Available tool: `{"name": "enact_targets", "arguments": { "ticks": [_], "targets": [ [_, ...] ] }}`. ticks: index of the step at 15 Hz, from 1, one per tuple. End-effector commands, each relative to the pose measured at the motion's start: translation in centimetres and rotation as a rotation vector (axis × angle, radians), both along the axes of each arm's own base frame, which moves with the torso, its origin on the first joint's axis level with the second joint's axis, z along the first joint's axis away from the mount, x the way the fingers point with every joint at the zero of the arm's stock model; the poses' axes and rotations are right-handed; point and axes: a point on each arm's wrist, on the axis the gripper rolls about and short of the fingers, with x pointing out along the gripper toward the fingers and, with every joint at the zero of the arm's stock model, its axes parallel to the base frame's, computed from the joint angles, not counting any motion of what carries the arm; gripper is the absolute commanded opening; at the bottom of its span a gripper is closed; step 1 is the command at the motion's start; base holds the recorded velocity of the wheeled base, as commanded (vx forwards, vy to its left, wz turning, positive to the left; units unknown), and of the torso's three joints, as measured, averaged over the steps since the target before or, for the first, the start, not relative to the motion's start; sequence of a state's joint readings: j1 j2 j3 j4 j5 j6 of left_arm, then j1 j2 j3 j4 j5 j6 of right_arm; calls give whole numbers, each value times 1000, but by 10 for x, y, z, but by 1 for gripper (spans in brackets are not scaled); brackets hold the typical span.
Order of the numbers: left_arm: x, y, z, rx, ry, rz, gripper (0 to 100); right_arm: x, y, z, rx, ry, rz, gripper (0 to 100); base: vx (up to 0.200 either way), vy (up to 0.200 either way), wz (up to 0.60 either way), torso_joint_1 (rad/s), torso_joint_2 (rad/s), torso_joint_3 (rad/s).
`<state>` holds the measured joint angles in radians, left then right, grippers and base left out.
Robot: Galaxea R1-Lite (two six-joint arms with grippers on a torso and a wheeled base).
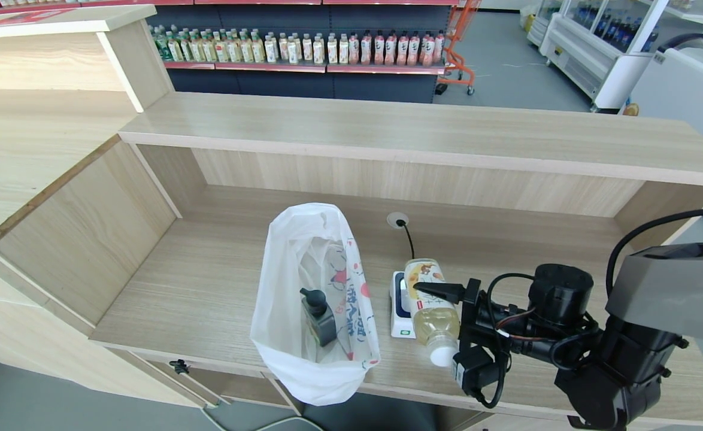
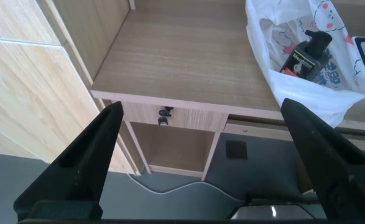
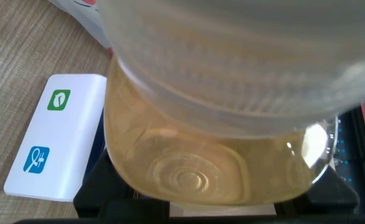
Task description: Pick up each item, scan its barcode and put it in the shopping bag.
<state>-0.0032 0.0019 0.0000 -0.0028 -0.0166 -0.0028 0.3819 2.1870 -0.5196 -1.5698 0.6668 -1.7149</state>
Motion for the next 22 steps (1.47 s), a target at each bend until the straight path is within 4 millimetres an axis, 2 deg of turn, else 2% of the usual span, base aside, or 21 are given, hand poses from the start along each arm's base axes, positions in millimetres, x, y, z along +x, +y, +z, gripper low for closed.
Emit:
{"name": "enact_targets", "arguments": {
  "ticks": [1,4,5,7,8,9,10,11,12,13,14,16,19,22],
  "targets": [
    [0,0,0,0,-1,0,100,0,0,0,0,-1,1,0,0,0,0,0,0,0],
    [0,0,0,0,-1,0,100,0,0,-1,2,9,0,0,0,0,0,0,0,0],
    [0,0,0,0,-1,0,100,-2,4,4,21,14,9,0,0,0,0,0,0,0],
    [0,0,0,0,-1,0,100,-20,16,43,165,82,18,0,0,0,0,0,0,0],
    [0,0,0,0,-1,0,100,-34,14,61,250,135,-78,0,0,0,0,0,0,0],
    [0,0,0,1,-1,0,100,-58,19,89,444,222,-204,0,0,0,0,0,0,0],
    [0,0,0,0,-1,0,100,-82,30,100,596,371,-360,0,0,0,0,0,0,0],
    [0,0,0,0,-1,0,100,-95,32,108,682,500,-443,0,0,0,0,0,0,0],
    [0,0,0,0,-1,0,100,-99,29,110,730,603,-485,0,0,0,0,0,0,0],
    [0,0,0,0,-1,0,100,-101,26,109,778,694,-519,0,0,0,0,0,0,0],
    [0,0,0,0,-1,0,100,-98,27,108,933,813,-558,0,0,0,0,0,0,0],
    [0,0,0,1,-1,0,100,-87,36,116,1115,943,-531,0,0,0,0,0,0,0],
    [0,0,0,0,-1,0,100,-58,49,126,1227,982,-477,0,0,133,0,-2,2,2],
    [0,0,0,0,-1,0,100,-47,60,124,1206,1054,-401,0,0,200,0,11,2,2]
  ]
}}
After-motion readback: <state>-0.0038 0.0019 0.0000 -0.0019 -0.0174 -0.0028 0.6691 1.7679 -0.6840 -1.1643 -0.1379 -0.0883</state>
